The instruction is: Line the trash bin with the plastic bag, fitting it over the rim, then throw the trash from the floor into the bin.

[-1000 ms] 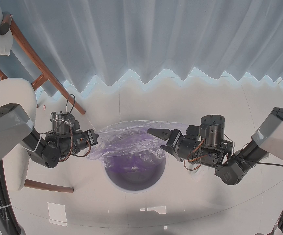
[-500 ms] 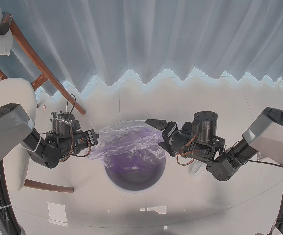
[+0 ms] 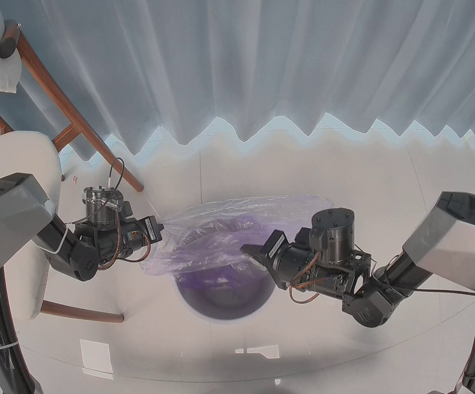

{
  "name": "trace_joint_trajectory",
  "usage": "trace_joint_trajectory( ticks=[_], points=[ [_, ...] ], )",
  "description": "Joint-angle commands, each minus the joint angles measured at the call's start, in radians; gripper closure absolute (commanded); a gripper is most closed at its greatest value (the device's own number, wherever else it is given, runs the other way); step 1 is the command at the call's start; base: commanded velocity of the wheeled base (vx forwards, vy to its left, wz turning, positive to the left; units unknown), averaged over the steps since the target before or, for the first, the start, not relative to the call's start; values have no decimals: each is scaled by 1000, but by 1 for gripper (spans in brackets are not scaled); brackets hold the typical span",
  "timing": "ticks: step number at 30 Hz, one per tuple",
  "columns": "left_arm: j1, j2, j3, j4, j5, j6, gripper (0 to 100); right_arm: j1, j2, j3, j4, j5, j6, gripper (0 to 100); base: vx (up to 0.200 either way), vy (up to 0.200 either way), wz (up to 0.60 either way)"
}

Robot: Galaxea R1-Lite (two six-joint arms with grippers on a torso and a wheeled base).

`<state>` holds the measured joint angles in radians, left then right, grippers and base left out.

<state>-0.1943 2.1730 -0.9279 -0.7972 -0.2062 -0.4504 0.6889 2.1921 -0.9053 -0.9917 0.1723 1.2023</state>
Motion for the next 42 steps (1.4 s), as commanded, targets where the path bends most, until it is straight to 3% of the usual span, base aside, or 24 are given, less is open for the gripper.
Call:
trace_joint_trajectory(
  ticks=[1,12,18,23,30,36,38,42],
  points=[
    [-1,2,1,0,1,-1,100,63,-28,92,2,-13,-30,100,0,0,0],
    [-17,14,20,16,53,18,100,100,24,198,-1,-34,-79,100,0,0,0],
    [-10,16,32,16,53,36,100,127,43,209,7,-70,-185,100,0,0,0],
    [-11,18,49,23,65,53,100,185,117,215,-10,-165,-306,100,0,0,0],
    [-13,19,49,27,90,53,100,259,152,269,-93,-171,-310,100,0,0,0],
    [-21,33,43,27,103,52,100,265,152,289,-97,-172,-311,100,0,0,0],
    [-33,53,40,24,143,53,100,276,152,333,-107,-177,-323,100,0,0,0],
    [-42,56,46,24,143,55,100,288,173,348,-110,-238,-382,100,0,0,0]
  ],
)
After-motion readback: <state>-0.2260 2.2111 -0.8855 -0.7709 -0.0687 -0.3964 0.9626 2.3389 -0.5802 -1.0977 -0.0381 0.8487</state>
